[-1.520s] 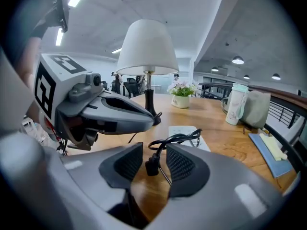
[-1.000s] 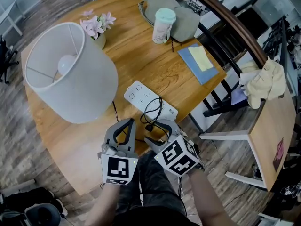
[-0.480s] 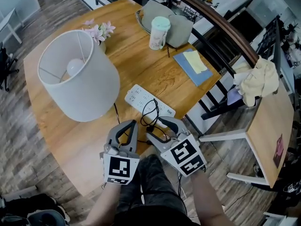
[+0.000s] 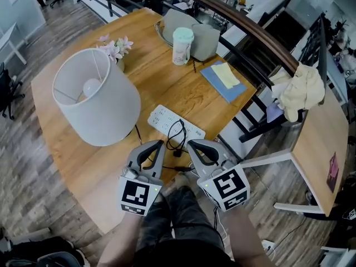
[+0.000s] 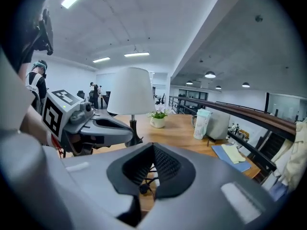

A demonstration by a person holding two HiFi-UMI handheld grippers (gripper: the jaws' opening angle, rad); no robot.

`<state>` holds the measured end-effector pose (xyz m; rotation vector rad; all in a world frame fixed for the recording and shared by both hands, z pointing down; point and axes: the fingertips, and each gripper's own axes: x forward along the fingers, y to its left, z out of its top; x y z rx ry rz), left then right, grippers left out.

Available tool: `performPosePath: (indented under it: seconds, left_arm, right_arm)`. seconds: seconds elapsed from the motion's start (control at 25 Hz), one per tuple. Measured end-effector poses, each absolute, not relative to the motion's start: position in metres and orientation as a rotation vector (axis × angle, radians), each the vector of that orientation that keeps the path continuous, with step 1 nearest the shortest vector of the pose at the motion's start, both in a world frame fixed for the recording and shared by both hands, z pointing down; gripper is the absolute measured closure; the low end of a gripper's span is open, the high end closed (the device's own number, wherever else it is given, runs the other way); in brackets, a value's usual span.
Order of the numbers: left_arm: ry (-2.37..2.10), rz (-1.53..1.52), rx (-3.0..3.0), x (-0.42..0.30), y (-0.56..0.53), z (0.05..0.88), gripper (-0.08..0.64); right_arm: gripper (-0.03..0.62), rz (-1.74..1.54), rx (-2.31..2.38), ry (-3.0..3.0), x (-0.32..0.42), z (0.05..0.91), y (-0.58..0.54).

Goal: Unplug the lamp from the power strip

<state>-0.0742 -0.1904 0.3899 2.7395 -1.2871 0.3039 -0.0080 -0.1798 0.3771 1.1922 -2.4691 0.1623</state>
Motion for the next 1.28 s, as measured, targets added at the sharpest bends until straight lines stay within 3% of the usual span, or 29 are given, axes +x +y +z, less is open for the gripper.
performPosePath:
  seconds: [1.28]
  left_arm:
    - [-1.357,0.072,2.794,-0.085,-0.203,0.283,0.565]
  right_arm:
    - [0.586,-0.032,1.503,-2.674,0.043,0.254,-0.173]
